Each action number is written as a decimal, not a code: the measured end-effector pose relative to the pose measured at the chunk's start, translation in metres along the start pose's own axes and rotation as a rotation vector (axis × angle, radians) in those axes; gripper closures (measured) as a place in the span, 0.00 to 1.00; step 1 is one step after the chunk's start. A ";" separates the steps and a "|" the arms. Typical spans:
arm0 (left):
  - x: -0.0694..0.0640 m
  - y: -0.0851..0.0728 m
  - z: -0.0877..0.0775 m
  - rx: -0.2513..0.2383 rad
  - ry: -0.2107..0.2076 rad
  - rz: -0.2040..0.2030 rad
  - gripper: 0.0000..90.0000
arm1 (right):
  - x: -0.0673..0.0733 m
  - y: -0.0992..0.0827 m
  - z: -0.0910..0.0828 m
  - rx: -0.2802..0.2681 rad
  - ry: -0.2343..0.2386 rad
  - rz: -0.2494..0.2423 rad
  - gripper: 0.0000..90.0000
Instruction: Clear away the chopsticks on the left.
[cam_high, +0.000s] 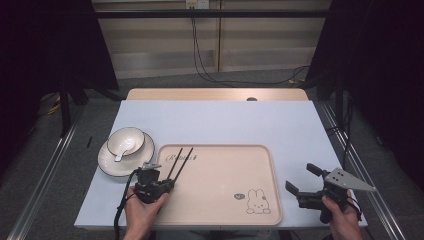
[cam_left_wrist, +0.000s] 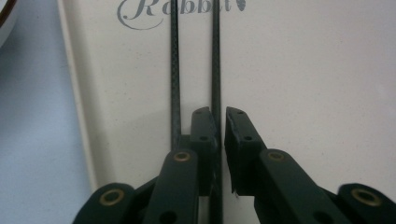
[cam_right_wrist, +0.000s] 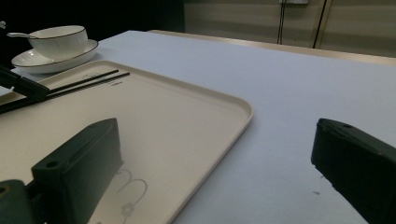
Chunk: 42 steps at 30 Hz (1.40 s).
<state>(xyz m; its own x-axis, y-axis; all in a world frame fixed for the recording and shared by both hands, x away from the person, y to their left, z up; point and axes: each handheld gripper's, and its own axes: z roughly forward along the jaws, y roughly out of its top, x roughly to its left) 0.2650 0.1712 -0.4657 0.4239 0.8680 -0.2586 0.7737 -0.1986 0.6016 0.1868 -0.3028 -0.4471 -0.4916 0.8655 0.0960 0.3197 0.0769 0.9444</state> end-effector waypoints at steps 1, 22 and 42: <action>0.000 0.000 0.000 0.000 0.000 0.000 0.89 | 0.000 0.000 0.000 0.000 0.000 0.000 0.02; -0.001 0.001 -0.010 -0.079 -0.082 0.066 0.44 | 0.000 0.000 -0.001 -0.003 -0.001 0.002 0.02; 0.009 -0.003 -0.051 -0.310 -0.239 0.340 0.05 | 0.000 0.000 0.000 -0.017 -0.009 0.007 0.02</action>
<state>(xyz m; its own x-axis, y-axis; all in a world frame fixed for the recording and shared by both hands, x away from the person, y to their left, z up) 0.2419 0.2030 -0.4312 0.7510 0.6423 -0.1531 0.4131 -0.2762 0.8678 0.1867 -0.3033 -0.4468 -0.4820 0.8704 0.1002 0.3099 0.0623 0.9487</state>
